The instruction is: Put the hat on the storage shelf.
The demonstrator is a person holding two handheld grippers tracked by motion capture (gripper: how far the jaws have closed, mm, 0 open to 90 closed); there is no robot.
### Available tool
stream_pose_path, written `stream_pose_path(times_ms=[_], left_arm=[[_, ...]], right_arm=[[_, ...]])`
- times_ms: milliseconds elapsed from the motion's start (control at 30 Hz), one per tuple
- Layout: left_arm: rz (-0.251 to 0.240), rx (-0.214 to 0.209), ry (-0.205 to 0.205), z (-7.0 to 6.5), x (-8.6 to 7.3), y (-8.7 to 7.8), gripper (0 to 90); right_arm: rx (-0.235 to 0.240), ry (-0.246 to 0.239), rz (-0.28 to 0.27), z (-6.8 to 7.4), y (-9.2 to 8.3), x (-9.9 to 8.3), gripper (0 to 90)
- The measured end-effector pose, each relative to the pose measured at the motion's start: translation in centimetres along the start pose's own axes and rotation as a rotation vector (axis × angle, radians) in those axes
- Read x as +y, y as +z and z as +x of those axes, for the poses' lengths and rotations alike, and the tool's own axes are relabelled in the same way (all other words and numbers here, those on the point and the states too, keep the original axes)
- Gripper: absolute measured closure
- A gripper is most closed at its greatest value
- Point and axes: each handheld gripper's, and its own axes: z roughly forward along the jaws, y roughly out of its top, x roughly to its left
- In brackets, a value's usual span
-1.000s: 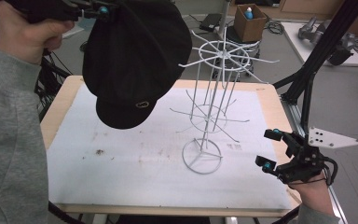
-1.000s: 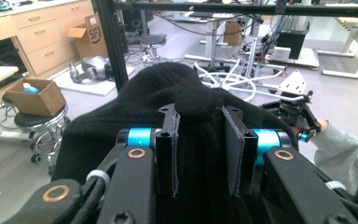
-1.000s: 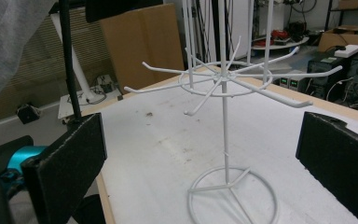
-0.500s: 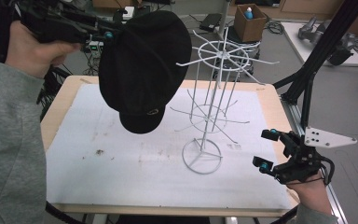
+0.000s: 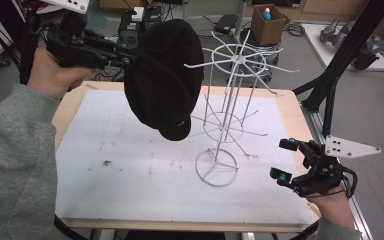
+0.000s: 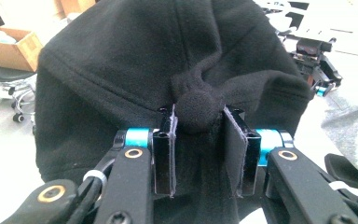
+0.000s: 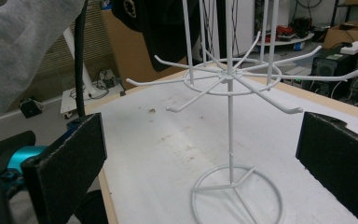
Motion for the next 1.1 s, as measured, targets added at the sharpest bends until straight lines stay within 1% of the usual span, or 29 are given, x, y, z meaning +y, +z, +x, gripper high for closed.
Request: stream_pose_path(times_ms=[33,67,167,333,400,433,567,600,667,700,733,767,800,833,867,900,967,1033,1100], left_arm=[[0.003,0.003,0.000,0.1,-0.2,0.0,67.1],[-0.005,0.000,-0.005,0.2,-0.3,0.0,67.0],[-0.010,-0.008,-0.012,0.2,-0.8,0.1,66.5],[-0.013,-0.020,-0.024,0.3,-1.5,0.3,63.4],[-0.017,-0.035,-0.021,0.2,-1.6,0.3,62.1],[-0.019,-0.044,-0.020,0.1,-1.7,0.3,61.5],[-0.014,-0.077,-0.010,-0.1,-1.8,0.2,59.3],[-0.019,-0.084,-0.011,-0.1,-1.8,0.2,58.6],[-0.060,-0.122,-0.028,-0.3,-1.7,0.0,57.7],[-0.075,-0.135,-0.029,-0.4,-1.6,-0.2,58.3],[-0.081,-0.136,-0.025,-0.5,-1.5,-0.3,58.0],[-0.089,-0.135,-0.031,-0.7,-1.4,-0.3,57.9],[-0.084,-0.134,-0.024,-0.7,-1.3,-0.3,57.7],[-0.083,-0.134,-0.027,-0.8,-1.3,-0.3,57.2],[-0.074,-0.126,-0.018,-0.9,-1.3,-0.2,56.7],[-0.069,-0.123,-0.016,-0.9,-1.3,-0.2,55.1],[-0.068,-0.130,-0.027,-1.0,-1.4,-0.1,50.0],[-0.053,-0.134,-0.032,-1.0,-1.4,-0.2,41.2],[-0.049,-0.143,-0.028,-1.0,-1.6,-0.4,34.5]], right_arm=[[0.001,0.002,0.000,0.0,0.0,0.0,0.6],[0.002,0.004,0.003,0.0,0.0,0.0,0.6],[0.002,-0.003,0.004,0.0,0.1,0.0,0.6],[0.010,-0.001,0.013,0.2,0.4,0.1,0.6],[0.010,-0.007,0.014,0.2,0.6,0.1,0.6],[0.012,0.000,0.019,0.2,0.6,0.1,0.6],[0.009,-0.009,0.014,0.2,0.5,0.1,0.6],[0.011,-0.003,0.016,0.2,0.5,0.1,0.6],[0.008,-0.005,0.015,0.2,0.5,0.1,0.6],[0.006,-0.007,0.014,0.2,0.4,0.1,0.6],[0.006,-0.004,0.012,0.2,0.4,0.1,0.6],[0.005,-0.004,0.012,0.2,0.4,0.1,0.6],[0.005,-0.005,0.012,0.2,0.4,0.1,0.6],[0.007,-0.006,0.012,0.2,0.4,0.1,0.6],[0.009,-0.007,0.015,0.3,0.4,0.1,0.6],[0.009,-0.010,0.013,0.3,0.4,0.1,0.6],[0.008,-0.010,0.011,0.3,0.4,0.1,0.6],[0.010,-0.008,0.015,0.3,0.5,0.1,0.6],[0.011,-0.006,0.018,0.3,0.5,0.1,0.6]])
